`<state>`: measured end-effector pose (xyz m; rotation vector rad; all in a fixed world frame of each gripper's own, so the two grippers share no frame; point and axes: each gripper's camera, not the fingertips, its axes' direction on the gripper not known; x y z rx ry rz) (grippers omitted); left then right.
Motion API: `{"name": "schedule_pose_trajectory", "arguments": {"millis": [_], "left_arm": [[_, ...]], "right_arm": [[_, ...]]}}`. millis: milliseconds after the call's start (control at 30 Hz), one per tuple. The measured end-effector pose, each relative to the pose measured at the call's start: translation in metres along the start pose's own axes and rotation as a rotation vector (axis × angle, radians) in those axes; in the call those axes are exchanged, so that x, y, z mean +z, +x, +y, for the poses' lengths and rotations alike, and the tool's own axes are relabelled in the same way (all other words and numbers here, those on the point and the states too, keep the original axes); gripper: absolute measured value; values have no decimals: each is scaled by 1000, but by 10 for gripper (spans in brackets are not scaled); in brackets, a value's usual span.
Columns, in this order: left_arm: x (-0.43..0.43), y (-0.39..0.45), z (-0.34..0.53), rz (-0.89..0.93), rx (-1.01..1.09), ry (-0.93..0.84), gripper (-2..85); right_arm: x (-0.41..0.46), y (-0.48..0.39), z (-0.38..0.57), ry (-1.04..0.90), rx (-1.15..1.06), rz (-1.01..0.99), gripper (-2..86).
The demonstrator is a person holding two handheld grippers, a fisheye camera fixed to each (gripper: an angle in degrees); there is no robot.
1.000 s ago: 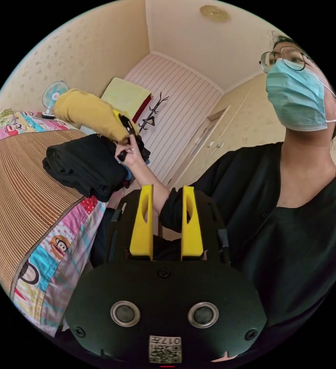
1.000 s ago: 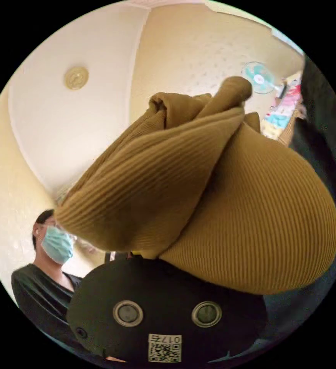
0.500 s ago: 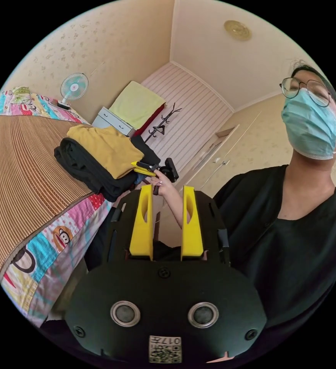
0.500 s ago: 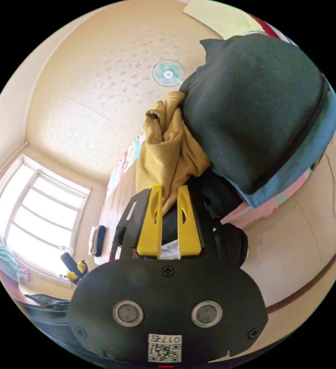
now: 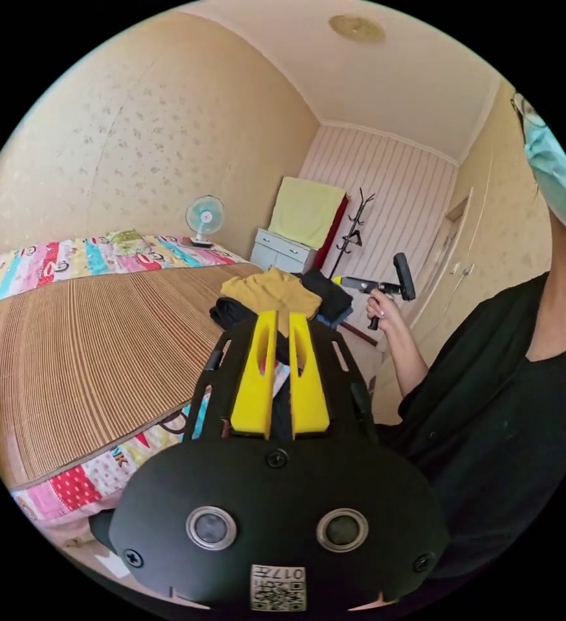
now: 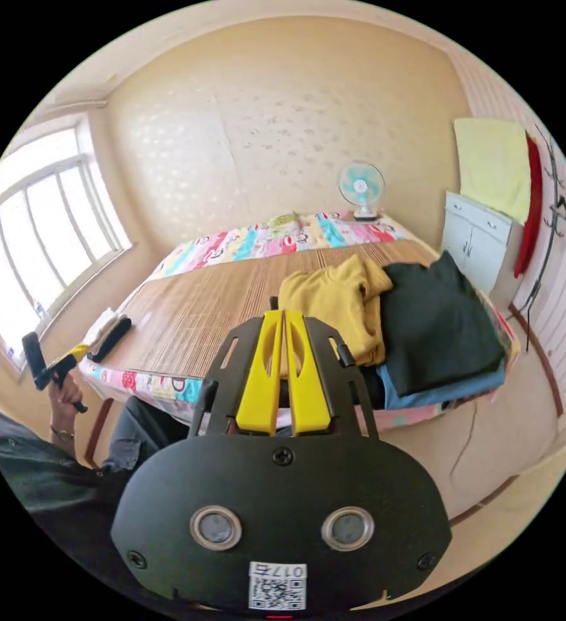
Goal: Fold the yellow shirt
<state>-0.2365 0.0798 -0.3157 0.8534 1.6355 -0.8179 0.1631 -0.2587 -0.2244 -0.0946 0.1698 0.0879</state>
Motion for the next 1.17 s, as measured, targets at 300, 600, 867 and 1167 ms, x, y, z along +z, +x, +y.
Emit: {"name": "schedule_pose_trajectory", "arguments": {"millis": [300, 600, 867, 1167], "left_arm": [[-102, -6, -6, -509, -136, 80, -9], [-116, -120, -48, -773, -339, -219, -6], [-160, -198, -75, -573, -403, -57, -6], [-125, -246, -31, -488, -518, -91, 41]], "right_arm": [[10, -170, 6, -23, -604, 228, 2], [127, -195, 6, -88, -526, 21, 2], [247, -203, 26, -234, -351, -999, 2], [368, -361, 120, -576, -719, -376, 2]]}}
